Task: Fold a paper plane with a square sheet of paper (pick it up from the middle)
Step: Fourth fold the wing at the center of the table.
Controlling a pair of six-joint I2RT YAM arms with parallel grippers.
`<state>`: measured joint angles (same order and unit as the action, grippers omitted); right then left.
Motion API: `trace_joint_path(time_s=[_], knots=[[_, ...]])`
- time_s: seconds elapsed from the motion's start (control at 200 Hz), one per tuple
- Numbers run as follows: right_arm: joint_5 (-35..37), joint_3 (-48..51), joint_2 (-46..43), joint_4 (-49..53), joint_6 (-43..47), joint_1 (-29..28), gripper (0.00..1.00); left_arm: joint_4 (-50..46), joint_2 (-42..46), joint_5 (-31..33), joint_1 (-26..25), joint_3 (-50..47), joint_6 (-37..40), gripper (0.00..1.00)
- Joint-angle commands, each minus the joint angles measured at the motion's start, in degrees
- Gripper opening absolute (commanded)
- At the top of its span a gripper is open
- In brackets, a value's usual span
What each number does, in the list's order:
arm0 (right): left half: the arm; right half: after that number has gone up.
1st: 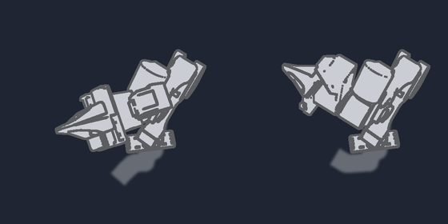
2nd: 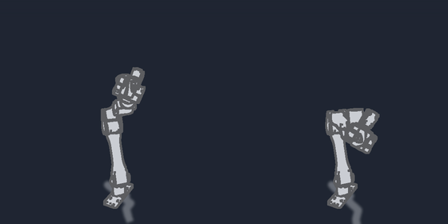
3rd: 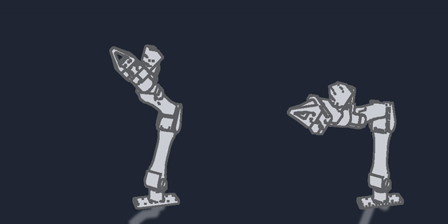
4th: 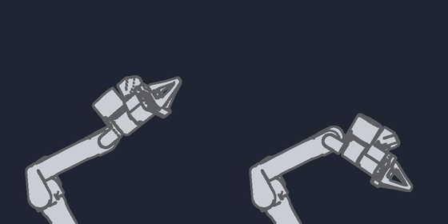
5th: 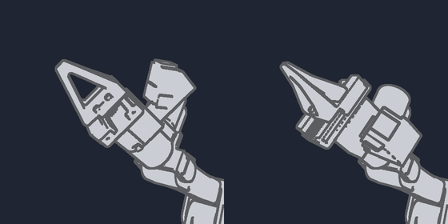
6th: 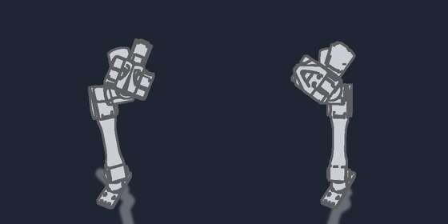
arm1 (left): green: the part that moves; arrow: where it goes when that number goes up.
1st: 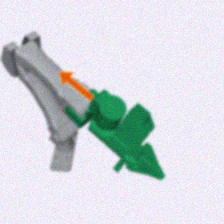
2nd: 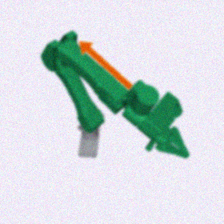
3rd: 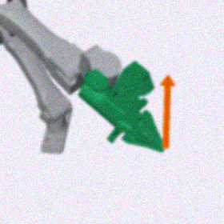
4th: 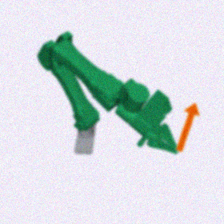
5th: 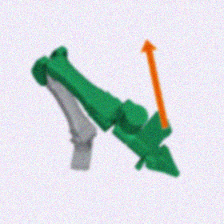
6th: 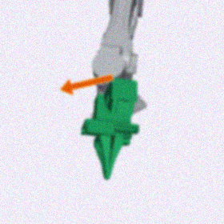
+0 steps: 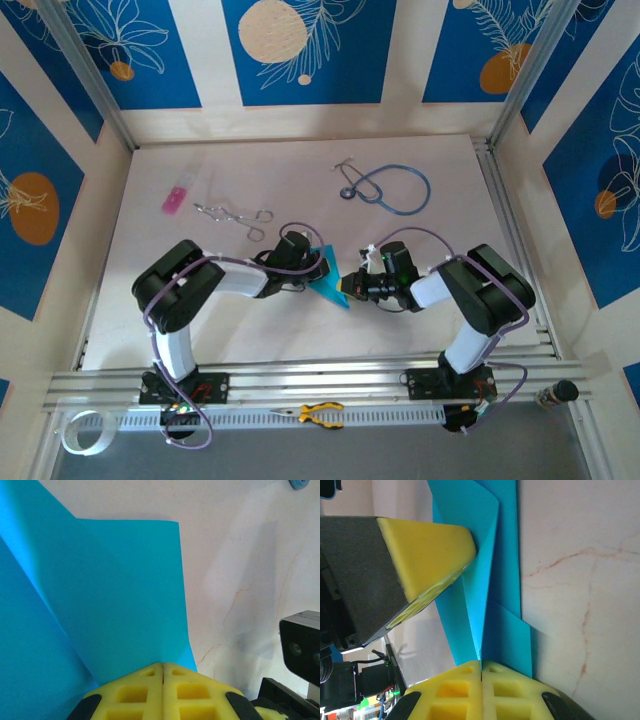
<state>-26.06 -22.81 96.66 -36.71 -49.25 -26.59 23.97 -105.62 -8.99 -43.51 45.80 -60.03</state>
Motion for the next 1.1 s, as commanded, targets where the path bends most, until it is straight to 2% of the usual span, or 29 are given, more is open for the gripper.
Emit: trace_joint_path(time_s=[0.0, 0.335, 0.665, 0.94, 1.095], knots=[[1.67, 0.05, 2.19, 4.45, -0.21, 0.22, 0.04, -0.49, -0.90, -0.65, 0.48, 1.31, 0.73, 0.08], [1.80, 0.20, 2.57, 4.10, -0.44, 0.29, 0.04, 0.64, -2.40, -3.59, 0.51, 2.68, 2.06, 0.10], [1.80, 0.14, 2.27, 4.63, -0.76, 0.31, 0.05, -3.85, -5.16, -5.20, 0.69, 4.35, 1.78, 0.09], [1.13, -1.05, -2.69, 9.84, -1.07, -1.23, 0.16, -6.71, -5.12, -4.97, 0.88, 3.11, 1.85, 0.07], [3.37, -1.33, -5.37, 14.83, -0.14, -3.59, 0.18, -7.08, -4.84, -4.72, 0.86, 2.97, 2.00, 0.06]])
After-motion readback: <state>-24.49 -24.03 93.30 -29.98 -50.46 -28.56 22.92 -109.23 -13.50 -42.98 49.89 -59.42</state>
